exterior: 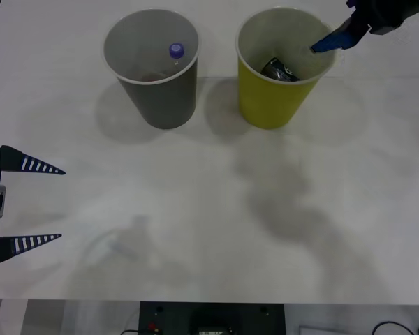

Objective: Put the can into the green bin and the plastic bottle into the gray bin

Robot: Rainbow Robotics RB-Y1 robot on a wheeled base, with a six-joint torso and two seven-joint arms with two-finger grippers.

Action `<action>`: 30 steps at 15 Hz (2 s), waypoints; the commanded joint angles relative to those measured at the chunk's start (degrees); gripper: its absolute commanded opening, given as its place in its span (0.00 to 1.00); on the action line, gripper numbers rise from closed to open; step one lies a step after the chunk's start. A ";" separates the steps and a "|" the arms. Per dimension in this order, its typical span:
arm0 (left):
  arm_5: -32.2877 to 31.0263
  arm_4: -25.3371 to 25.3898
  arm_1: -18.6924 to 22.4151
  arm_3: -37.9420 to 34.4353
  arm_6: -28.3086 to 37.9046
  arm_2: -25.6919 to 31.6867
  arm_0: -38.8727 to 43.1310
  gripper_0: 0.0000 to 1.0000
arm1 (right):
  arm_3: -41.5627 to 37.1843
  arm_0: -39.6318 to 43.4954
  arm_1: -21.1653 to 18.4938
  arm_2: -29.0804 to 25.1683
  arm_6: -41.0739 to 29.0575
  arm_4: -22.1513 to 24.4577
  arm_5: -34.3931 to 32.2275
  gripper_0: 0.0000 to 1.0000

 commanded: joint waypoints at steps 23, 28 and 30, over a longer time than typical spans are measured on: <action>0.00 0.00 0.00 0.00 0.00 0.00 0.00 1.00 | -12.54 50.58 -7.35 -26.44 47.85 -27.73 8.36 1.00; 0.00 0.00 0.00 0.00 0.00 0.00 0.00 1.00 | -12.80 57.09 -8.22 -26.70 55.50 -27.64 11.26 1.00; 0.00 0.00 0.00 0.00 0.00 0.00 0.00 1.00 | -13.59 59.81 -8.31 -26.70 56.38 -27.38 12.76 1.00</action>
